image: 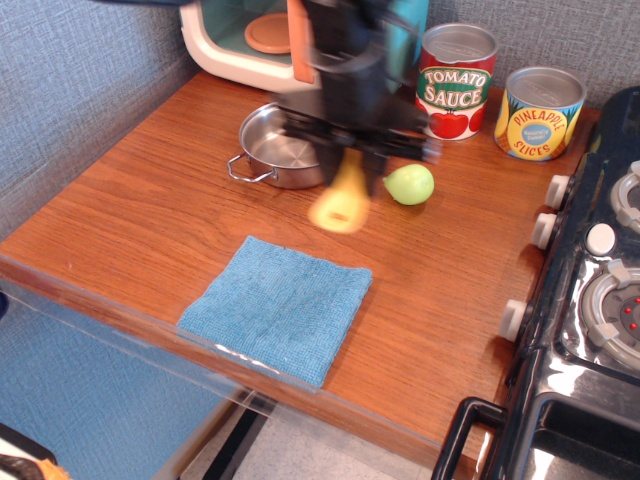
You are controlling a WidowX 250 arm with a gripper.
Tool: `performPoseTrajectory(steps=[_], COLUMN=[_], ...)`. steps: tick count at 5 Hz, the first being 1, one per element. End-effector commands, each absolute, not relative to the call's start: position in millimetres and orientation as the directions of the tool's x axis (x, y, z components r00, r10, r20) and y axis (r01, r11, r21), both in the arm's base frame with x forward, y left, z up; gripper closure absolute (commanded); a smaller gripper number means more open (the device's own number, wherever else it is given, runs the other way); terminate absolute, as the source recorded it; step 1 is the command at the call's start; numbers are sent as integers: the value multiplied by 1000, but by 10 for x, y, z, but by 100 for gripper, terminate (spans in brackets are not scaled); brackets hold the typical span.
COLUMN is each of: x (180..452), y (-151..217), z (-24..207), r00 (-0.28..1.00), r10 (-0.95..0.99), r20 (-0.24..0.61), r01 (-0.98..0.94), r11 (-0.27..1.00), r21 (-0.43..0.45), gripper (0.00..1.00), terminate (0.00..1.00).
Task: Place the yellow brush in front of the microwave
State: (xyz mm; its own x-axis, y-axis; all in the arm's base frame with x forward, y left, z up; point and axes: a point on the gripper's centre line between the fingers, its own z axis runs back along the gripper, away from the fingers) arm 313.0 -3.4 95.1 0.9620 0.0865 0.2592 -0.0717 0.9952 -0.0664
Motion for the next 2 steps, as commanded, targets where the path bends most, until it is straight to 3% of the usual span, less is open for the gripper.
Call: performPoseTrajectory(steps=[1, 2], x=[3075, 3088], y=[939, 1429], z=[1115, 1064], r00=[969, 969], r10=[3, -69], r20=[247, 239], r01=[5, 71], r11=[999, 997], r21=[-33, 1], gripper=[100, 100], terminate=[0, 0])
